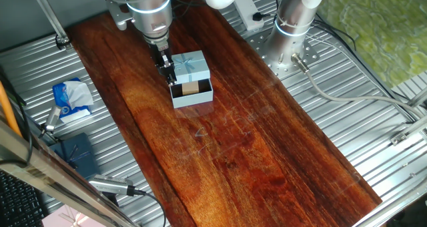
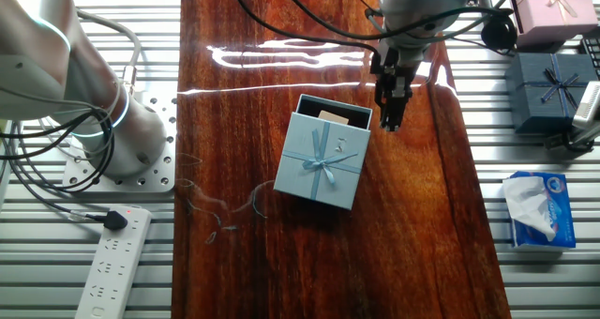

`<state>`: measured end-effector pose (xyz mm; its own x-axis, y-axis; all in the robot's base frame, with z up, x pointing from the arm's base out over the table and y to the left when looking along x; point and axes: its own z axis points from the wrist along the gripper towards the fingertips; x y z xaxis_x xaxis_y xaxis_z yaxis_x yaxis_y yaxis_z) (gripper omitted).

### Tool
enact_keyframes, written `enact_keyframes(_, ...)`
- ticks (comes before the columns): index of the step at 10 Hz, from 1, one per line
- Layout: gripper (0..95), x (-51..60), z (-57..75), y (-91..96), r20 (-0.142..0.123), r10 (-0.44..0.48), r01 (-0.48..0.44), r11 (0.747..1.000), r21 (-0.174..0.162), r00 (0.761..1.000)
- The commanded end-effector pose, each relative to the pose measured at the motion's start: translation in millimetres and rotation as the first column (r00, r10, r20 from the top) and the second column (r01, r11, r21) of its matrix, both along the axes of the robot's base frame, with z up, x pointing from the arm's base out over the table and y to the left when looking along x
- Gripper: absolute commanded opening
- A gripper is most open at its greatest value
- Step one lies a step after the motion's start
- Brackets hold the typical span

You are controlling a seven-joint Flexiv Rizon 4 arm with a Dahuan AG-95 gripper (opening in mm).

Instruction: Slide the outer casing onto the gift box

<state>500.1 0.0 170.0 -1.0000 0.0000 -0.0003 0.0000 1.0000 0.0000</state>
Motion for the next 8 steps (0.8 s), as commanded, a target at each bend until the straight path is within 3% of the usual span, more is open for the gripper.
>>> enact_keyframes(1, 0.0, -0.1, 0.0, 0.0, 0.063, 0.158, -0.16, 0.987, 0.03, 0.985)
enact_keyframes(8, 0.0, -0.1, 0.1, 0.0, 0.059, 0.16, -0.162, 0.987, 0.023, 0.985)
